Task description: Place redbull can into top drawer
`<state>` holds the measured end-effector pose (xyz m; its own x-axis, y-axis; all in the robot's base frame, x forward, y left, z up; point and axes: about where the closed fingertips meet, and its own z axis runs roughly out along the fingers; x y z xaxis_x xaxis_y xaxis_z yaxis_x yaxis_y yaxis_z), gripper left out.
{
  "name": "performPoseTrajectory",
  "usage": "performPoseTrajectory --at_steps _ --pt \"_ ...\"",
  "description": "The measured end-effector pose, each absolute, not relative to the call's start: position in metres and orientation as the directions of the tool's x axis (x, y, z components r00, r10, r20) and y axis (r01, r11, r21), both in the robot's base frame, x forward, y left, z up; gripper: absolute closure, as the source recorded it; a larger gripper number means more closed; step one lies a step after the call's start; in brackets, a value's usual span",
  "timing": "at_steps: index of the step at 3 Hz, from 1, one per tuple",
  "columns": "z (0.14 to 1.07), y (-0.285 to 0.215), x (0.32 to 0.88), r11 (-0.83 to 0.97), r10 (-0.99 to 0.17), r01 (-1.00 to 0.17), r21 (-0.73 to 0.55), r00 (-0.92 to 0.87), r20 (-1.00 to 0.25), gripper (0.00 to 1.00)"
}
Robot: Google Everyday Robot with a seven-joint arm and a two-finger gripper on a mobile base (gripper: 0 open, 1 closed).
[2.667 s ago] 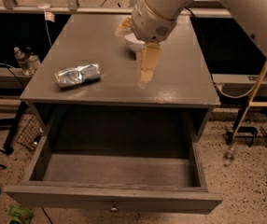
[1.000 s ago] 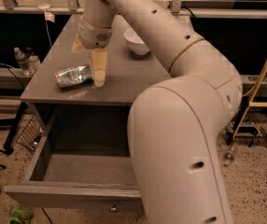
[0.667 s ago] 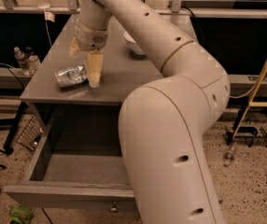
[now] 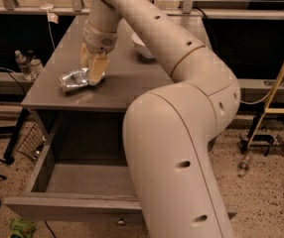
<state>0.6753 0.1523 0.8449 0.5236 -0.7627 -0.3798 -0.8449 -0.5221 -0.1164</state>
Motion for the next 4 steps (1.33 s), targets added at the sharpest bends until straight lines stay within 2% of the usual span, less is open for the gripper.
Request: performPoseTrajectory --at_steps 1,2,4 --pt "0.854 0.139 0.68 -0.495 -0.776 -0.859 -0.134 0.506 -0.375 0.81" --pt "0.87 0.106 0.676 -0.423 -0.817 -0.893 -0.151 0.448 -0.364 1.0" --pt "0.869 -0.006 0.592 -0.113 -0.919 -0.992 -0.057 0.127 -0.372 1.0"
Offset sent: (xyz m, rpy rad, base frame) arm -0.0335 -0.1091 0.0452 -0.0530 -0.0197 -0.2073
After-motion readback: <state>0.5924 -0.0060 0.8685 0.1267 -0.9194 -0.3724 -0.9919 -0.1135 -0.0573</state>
